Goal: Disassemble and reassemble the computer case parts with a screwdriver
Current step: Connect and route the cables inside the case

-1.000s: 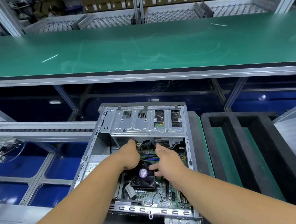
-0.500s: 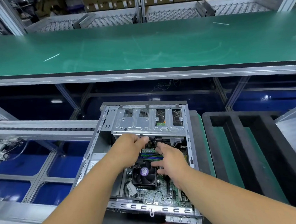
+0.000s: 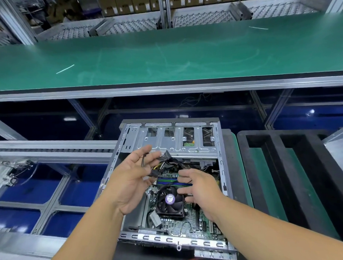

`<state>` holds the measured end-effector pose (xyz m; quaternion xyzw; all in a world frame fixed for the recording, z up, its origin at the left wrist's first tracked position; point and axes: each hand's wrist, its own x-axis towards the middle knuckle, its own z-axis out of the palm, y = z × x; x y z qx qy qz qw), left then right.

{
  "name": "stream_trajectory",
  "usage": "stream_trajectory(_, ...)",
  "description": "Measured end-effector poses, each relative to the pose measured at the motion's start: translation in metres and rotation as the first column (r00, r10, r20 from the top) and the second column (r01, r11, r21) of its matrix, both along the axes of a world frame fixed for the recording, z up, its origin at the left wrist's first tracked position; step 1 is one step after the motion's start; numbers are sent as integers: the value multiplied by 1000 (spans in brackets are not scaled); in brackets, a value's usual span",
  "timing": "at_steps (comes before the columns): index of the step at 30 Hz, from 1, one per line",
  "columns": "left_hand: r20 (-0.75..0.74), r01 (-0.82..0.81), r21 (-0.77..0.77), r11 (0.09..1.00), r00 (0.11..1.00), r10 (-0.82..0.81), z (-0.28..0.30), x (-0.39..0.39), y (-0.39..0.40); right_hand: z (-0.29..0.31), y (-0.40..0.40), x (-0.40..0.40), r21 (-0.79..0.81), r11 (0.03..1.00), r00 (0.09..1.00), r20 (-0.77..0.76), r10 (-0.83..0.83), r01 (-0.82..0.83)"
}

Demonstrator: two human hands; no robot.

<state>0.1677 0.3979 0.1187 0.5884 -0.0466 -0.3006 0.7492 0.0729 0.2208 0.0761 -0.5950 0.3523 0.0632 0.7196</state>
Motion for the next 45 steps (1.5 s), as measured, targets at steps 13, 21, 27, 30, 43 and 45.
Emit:
stream_trajectory(13, 506, -339, 677, 653, 859, -79, -3, 18, -10, -6, -1, -4, -10, 999, 998, 56, 37, -36)
stream_trajectory(21, 425, -269, 900, 342, 715, -555, -22, 1, -38, -8, -1, -3, -52, 997, 997, 52, 63, -61)
stream_trajectory(27, 456, -145, 727, 671, 833, -313, -33, 7, -38, -10, 1, -2, -47, 998, 999, 20, 37, -36)
stream_trajectory(30, 367, -255, 516, 818, 929, 58, -38, 8, -38, -10, 1, -1, -57, 998, 999, 6, 37, -36)
stream_trajectory(43, 361, -129, 555, 821, 927, -98, -43, 13, -39, -1, 3, -2, -71, 996, 998, 17, 60, -59)
stream_trajectory(45, 404, -36, 754, 655, 813, -420, -44, 18, -36, -1, 3, -3, -63, 997, 998, 12, 54, -53)
